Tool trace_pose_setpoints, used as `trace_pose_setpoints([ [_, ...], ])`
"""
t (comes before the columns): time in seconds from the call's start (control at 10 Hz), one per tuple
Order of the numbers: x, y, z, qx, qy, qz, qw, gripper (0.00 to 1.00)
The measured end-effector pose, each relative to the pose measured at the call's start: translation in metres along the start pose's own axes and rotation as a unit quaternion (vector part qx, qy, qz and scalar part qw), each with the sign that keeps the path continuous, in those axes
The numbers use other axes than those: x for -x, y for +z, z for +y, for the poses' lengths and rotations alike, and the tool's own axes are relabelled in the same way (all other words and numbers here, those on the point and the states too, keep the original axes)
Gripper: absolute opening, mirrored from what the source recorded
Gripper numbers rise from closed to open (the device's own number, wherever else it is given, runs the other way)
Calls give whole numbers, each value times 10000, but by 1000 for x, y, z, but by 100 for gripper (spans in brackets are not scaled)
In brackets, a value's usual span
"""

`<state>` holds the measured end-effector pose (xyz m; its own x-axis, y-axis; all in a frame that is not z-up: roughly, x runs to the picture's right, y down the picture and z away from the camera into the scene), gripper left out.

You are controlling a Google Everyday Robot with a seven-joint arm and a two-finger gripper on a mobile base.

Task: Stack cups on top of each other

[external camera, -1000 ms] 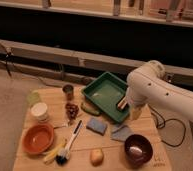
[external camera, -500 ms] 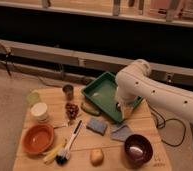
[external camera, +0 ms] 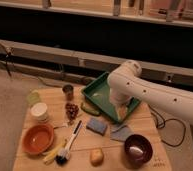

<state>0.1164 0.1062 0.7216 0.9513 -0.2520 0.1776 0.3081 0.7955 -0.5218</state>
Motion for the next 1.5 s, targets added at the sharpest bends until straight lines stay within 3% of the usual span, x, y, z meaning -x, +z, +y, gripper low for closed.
trace_pose_setpoints([
  [0.3,-7,6,3,95,45,-74,9999,65],
  [1.0,19,16,-4,217,-249,-292,9990,65],
  [1.5,26,19,-7,322,-154,-439,9984,65],
])
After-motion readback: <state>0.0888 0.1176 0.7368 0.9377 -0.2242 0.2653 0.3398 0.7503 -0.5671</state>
